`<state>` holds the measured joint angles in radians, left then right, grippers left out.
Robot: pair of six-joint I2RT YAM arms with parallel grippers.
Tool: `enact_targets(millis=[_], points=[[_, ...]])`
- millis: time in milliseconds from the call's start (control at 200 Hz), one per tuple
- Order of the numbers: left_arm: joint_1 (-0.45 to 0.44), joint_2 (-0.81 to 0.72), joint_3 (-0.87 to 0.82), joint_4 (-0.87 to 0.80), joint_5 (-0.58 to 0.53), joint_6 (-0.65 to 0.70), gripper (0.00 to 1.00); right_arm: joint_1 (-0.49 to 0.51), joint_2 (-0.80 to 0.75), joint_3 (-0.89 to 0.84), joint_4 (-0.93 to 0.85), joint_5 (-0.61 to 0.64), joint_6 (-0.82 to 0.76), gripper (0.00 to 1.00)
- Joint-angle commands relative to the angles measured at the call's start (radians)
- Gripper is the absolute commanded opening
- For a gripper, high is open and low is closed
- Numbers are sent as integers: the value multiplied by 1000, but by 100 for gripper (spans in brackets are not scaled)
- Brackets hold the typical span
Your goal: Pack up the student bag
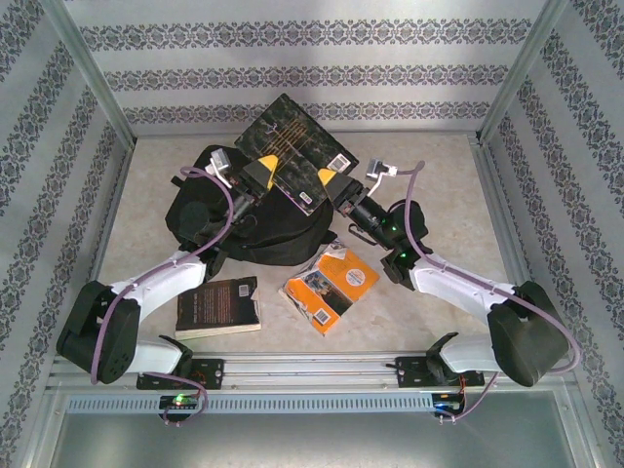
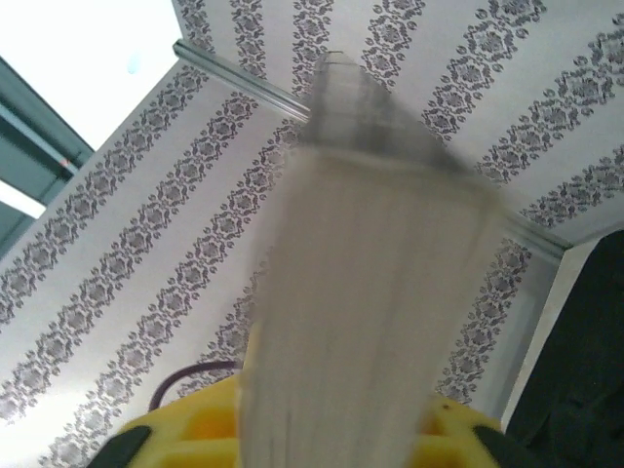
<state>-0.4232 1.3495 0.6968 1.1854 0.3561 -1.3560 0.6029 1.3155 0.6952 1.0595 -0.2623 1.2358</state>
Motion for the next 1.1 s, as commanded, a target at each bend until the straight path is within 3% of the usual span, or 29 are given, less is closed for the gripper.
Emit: enact_targets(millis=[0,80,155,210,285,400,505,615,769,1094], points=[[2,-10,23,-11,134,78,3,-23,-50,28,-14,9,-49,0],[17,-62,63,-327,212,247,32,-64,-158,13,-292,56,-110,0],[8,-126,136,-739,172,503,47,-72,-276,52,-664,149,-277,0],[-3,-139,206,-992,110,679,51,-69,-334,103,-917,248,-379,0],[-5,-106,295,-1201,79,828,54,-83,-385,125,-1101,354,-447,0],[-31,-1,457,-1484,-8,1013,59,-157,-437,122,-1244,378,-464,0],[-120,125,610,-1701,-136,1175,66,-219,-473,101,-1311,379,-458,0],[-201,261,771,-1857,-248,1276,71,-268,-498,69,-1322,348,-456,0],[-263,376,872,-1926,-356,1341,75,-310,-531,21,-1325,303,-464,0],[-306,547,997,-1990,-401,1354,77,-388,-547,-46,-1295,204,-436,0]])
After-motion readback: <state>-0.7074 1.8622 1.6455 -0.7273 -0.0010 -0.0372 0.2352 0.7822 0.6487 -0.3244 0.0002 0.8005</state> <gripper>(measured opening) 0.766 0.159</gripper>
